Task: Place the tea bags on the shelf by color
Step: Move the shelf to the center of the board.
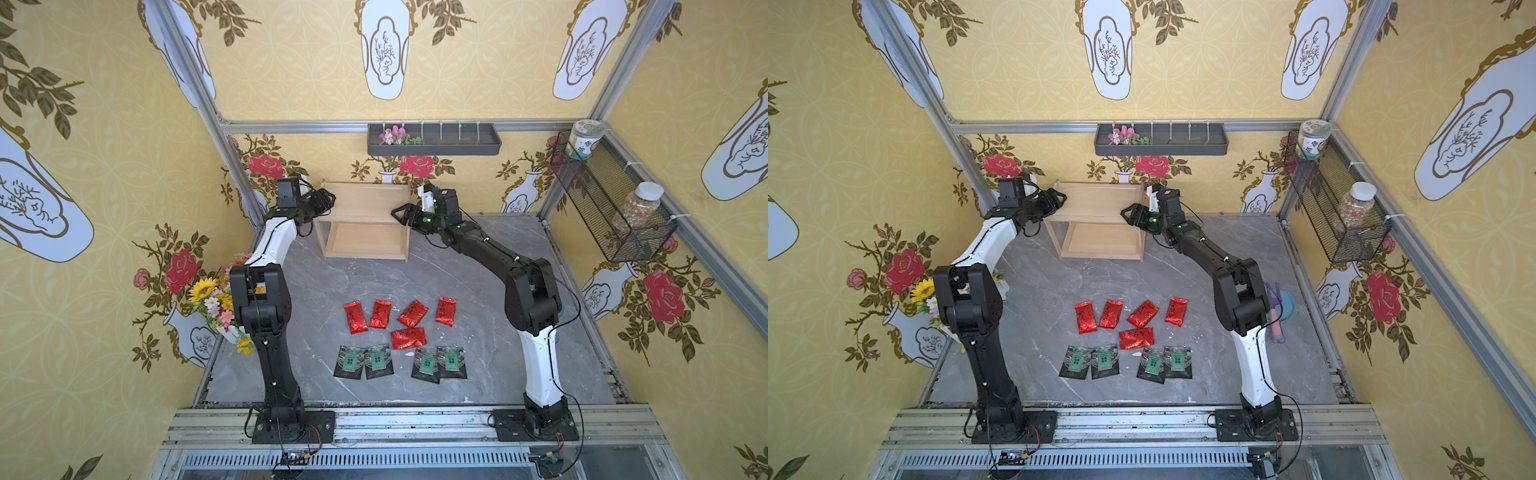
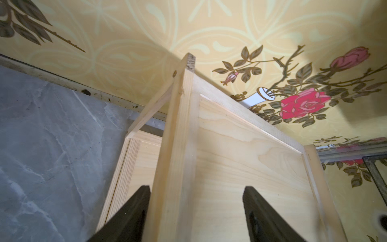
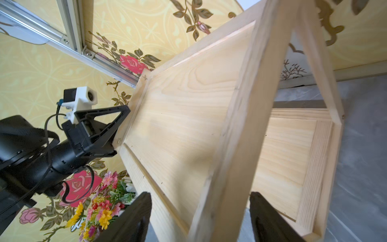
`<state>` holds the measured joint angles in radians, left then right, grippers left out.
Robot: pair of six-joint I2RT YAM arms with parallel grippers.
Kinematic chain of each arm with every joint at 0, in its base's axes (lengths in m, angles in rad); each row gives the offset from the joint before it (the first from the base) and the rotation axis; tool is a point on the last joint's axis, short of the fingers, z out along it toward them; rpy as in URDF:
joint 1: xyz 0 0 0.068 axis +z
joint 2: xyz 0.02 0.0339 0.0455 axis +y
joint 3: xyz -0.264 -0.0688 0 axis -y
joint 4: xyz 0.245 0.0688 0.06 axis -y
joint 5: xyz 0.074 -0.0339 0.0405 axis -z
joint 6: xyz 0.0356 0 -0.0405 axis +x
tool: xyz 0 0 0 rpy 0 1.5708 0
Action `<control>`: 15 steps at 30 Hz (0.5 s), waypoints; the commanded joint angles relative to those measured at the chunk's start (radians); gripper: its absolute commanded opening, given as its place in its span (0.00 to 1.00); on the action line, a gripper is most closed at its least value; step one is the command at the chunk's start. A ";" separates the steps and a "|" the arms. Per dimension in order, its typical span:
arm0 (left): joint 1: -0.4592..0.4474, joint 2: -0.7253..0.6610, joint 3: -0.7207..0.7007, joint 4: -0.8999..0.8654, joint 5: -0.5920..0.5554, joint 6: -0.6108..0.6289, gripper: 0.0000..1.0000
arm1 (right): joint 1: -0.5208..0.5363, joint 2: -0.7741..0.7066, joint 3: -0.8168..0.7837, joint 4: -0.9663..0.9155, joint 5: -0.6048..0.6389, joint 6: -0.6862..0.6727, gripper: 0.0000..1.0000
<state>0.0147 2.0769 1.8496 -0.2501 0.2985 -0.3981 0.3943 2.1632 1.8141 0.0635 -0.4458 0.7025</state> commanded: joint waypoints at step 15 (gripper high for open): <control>-0.190 -0.076 -0.174 0.134 0.037 -0.048 0.74 | -0.158 -0.201 -0.306 0.099 0.047 -0.030 0.70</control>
<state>-0.1547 1.9888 1.6867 -0.1184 0.2661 -0.4313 0.2512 1.9781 1.5284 0.1154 -0.4156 0.6945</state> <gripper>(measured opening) 0.738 0.702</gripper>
